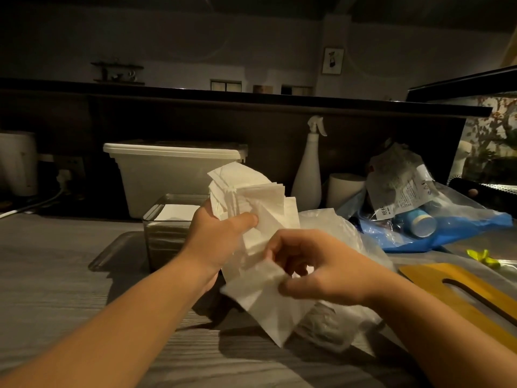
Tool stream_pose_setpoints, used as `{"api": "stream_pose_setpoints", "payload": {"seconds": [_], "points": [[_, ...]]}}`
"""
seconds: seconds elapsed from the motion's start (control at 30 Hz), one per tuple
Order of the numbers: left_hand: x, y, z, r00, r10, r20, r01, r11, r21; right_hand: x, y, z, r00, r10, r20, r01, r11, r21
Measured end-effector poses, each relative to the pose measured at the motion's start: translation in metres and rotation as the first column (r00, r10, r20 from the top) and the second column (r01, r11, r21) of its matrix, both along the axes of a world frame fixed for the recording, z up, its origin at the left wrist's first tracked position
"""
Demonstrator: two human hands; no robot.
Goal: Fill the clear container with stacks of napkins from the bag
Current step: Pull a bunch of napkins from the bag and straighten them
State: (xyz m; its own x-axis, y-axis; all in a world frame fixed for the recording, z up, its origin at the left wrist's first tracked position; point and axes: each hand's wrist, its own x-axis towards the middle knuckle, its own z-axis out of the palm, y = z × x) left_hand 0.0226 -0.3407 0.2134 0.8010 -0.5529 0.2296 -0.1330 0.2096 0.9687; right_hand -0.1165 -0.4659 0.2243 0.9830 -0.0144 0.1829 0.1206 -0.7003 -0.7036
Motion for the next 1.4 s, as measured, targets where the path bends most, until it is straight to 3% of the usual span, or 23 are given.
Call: {"api": "stream_pose_setpoints", "payload": {"seconds": [0.1, 0.23, 0.37, 0.5, 0.7, 0.83, 0.93, 1.0, 1.1, 1.23, 1.4], "points": [[-0.002, 0.001, -0.001, 1.0, -0.016, 0.011, 0.016, 1.0, -0.012, 0.001, -0.006, 0.001, 0.988, -0.092, 0.126, 0.053, 0.958, 0.281], [-0.004, 0.001, 0.002, 0.999, -0.043, 0.014, 0.044, 0.999, -0.021, -0.001, -0.004, 0.007, 0.92, -0.269, 0.285, 0.103, 0.868, 0.486], [-0.005, -0.001, -0.001, 0.997, -0.072, 0.02, 0.072, 0.997, 0.003, 0.002, -0.003, 0.006, 0.842, -0.457, 0.286, 0.237, 0.79, 0.566], [-0.015, 0.0, 0.001, 0.981, -0.19, -0.038, 0.189, 0.982, -0.017, 0.008, -0.002, -0.001, 0.785, -0.561, 0.262, 0.376, 0.769, 0.517], [-0.018, 0.001, 0.002, 0.977, -0.206, -0.05, 0.205, 0.978, -0.022, 0.01, -0.003, -0.008, 0.757, -0.579, 0.302, 0.453, 0.798, 0.397], [-0.02, 0.002, 0.003, 0.959, -0.283, 0.015, 0.283, 0.959, -0.009, 0.01, 0.0, -0.009, 0.735, -0.576, 0.357, 0.458, 0.81, 0.365], [-0.018, -0.001, -0.002, 0.975, -0.208, 0.077, 0.207, 0.978, 0.025, 0.011, -0.001, -0.01, 0.718, -0.584, 0.379, 0.478, 0.809, 0.342], [-0.016, -0.002, -0.005, 0.985, -0.14, 0.1, 0.136, 0.989, 0.053, 0.012, -0.001, -0.013, 0.706, -0.585, 0.399, 0.532, 0.81, 0.247], [-0.013, -0.002, -0.006, 0.973, -0.139, 0.186, 0.116, 0.985, 0.129, 0.01, -0.003, -0.013, 0.667, -0.497, 0.555, 0.613, 0.79, -0.029], [-0.013, -0.004, -0.007, 0.938, -0.211, 0.274, 0.169, 0.971, 0.171, 0.006, -0.005, -0.008, 0.714, -0.327, 0.619, 0.571, 0.784, -0.245], [-0.016, -0.005, -0.008, 0.935, -0.233, 0.267, 0.182, 0.962, 0.203, 0.007, -0.007, -0.012, 0.741, -0.294, 0.604, 0.573, 0.746, -0.34]]}}
